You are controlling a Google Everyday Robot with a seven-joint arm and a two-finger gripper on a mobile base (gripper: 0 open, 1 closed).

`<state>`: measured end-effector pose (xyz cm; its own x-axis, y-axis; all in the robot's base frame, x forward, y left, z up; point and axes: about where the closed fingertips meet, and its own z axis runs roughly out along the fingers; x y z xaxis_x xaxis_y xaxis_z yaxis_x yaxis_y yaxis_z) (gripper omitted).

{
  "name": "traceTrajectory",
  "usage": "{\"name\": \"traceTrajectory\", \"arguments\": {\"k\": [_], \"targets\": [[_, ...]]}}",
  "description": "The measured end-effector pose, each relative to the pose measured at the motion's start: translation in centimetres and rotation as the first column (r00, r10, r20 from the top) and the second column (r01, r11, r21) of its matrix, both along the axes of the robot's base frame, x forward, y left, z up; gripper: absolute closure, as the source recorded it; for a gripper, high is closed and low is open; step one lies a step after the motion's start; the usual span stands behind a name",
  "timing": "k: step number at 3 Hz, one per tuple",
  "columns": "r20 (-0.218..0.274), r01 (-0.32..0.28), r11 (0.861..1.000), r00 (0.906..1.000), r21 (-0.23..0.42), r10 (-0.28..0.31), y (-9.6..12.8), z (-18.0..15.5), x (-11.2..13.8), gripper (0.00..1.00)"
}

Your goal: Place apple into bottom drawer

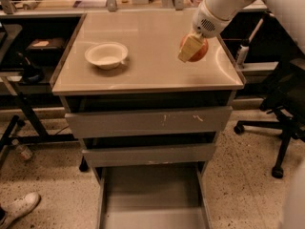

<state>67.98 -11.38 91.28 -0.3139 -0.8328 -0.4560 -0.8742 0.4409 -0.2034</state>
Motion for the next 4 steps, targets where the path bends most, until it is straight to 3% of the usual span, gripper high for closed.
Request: {"name": "traceTrajectory", "arguments": {"k": [1,2,3,4], "targets": [[-0.029,0.042,0.999,0.9987,0.021,-0.042,0.1,-0.7,-5.1,1.00],[-0.099,0.026,1.000,0.9948,-0.010,-0.027,0.4,-4.2,-6.8,1.00],[-0.099,0.026,1.000,0.9948,-0.010,-0.027,0.4,-4.3,-6.8,1.00],[-0.143,0.056,0.998,0.9882,0.009,-0.055,0.6,-6.1,-9.1,1.00]]}}
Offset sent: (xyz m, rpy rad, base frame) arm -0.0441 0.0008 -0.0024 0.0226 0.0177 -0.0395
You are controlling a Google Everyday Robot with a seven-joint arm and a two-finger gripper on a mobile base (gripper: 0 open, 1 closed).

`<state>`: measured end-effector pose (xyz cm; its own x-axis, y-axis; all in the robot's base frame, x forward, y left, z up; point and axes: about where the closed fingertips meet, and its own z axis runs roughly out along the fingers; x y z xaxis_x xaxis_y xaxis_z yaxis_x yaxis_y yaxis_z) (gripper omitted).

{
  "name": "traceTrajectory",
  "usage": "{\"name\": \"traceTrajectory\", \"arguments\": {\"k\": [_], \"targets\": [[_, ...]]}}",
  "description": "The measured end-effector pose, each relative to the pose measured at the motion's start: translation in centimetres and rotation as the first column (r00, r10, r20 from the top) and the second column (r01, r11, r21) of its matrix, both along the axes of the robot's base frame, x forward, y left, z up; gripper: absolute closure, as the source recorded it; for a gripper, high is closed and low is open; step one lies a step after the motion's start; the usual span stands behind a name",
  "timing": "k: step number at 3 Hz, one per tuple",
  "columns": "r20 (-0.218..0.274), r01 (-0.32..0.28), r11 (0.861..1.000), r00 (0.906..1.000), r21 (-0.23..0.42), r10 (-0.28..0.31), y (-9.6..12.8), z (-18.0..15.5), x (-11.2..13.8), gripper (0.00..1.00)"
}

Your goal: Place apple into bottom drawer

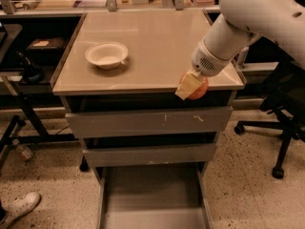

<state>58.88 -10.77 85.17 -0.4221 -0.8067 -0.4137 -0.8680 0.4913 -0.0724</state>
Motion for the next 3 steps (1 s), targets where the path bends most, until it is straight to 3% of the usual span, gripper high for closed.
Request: {"name": "traceTrajectory", "arguments": {"k": [1,2,3], "targets": [[-0.072,0.075,0.997,0.9947,0.036,-0.073,0.9,-3.8,-4.3,1.00],[-0.204,0.117,0.992,0.9731,0.040,-0.107,1.9,-11.1,-8.5,1.00],[-0.204,0.117,0.992,0.9731,0.040,-0.107,1.9,-11.1,-8.5,1.00]]}}
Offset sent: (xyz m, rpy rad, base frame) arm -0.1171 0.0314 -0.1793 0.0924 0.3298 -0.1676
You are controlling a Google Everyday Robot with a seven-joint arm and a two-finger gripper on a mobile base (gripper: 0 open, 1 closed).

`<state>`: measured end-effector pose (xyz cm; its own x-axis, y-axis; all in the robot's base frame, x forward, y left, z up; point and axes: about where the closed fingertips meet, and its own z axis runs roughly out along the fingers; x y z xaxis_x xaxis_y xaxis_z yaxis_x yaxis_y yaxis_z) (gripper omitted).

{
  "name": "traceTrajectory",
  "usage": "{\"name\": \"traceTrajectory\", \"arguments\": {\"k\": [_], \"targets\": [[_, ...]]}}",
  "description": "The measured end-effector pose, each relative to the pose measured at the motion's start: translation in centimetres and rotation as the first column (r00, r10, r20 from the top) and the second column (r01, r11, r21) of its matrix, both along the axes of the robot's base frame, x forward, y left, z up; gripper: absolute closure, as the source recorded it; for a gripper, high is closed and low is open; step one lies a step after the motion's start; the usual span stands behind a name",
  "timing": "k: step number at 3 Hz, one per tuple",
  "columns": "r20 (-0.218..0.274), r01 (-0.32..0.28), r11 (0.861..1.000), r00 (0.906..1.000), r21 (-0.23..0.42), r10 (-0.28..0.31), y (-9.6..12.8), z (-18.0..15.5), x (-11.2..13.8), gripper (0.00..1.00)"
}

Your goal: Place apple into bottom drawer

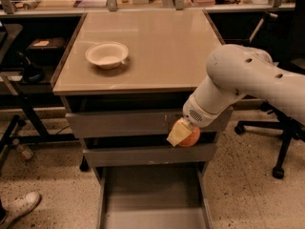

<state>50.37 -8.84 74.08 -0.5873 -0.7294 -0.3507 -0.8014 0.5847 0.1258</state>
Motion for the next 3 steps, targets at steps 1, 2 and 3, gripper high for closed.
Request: {"name": "traceTrajectory", "arguments": {"k": [1,2,3], "targets": [[-0.030,0.009,1.000,0.9995,0.026,-0.009,0.4,-1.5,-0.4,1.00],[-0.115,0.077,0.995,0.9909,0.066,-0.069,1.8,-7.6,-1.4,1.00],[-0.174,0.179,0.981,0.9708,0.070,-0.165,2.4,-14.1,-1.0,1.00]]}}
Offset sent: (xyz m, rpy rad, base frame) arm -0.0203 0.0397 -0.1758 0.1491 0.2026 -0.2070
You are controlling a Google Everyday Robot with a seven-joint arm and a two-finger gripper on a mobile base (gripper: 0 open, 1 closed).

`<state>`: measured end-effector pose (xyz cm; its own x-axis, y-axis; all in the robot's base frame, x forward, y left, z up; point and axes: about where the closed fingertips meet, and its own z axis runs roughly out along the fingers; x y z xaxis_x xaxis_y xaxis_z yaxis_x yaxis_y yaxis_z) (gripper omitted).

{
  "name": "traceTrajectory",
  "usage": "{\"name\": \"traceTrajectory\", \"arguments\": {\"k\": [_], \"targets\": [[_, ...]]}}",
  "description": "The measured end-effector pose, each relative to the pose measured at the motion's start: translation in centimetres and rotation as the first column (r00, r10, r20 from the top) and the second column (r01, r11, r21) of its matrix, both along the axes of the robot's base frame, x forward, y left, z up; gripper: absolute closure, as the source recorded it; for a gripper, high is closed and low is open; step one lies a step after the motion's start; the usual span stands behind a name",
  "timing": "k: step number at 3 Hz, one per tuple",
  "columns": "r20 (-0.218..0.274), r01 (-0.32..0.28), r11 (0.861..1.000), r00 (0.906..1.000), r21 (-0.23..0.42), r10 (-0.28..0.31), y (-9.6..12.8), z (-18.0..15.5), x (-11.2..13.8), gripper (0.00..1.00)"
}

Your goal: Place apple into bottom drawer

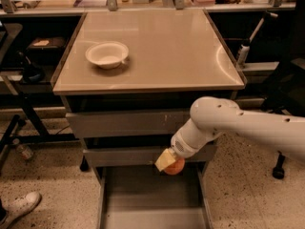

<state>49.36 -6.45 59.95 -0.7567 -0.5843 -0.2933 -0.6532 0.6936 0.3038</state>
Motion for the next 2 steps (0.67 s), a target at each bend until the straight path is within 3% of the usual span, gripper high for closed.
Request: {"name": "traceTrajectory", "arguments": {"k": [1,2], "targets": [[-0.078,0.072,0.997,0.9945,0.019,-0.070,0.84,-5.59,-0.01,1.00],[-0.089,0.073,0.997,0.9936,0.025,-0.070,1.16,-6.37,-0.20,1.00]]}}
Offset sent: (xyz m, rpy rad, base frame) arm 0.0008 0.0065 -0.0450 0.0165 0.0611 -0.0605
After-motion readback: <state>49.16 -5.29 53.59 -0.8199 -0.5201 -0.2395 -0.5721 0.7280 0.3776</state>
